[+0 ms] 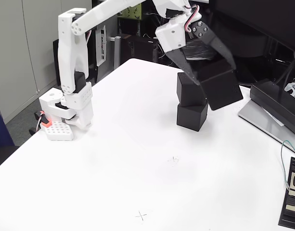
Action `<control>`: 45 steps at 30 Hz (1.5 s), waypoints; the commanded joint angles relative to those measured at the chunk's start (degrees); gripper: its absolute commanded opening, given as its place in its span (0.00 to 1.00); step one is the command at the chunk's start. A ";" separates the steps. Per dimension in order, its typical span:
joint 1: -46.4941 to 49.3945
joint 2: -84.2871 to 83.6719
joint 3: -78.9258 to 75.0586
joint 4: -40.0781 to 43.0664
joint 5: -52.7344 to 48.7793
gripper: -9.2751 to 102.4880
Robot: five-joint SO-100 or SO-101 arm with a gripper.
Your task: Stack the 3 blocks
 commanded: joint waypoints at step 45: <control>-26.37 16.52 21.27 0.18 16.17 0.13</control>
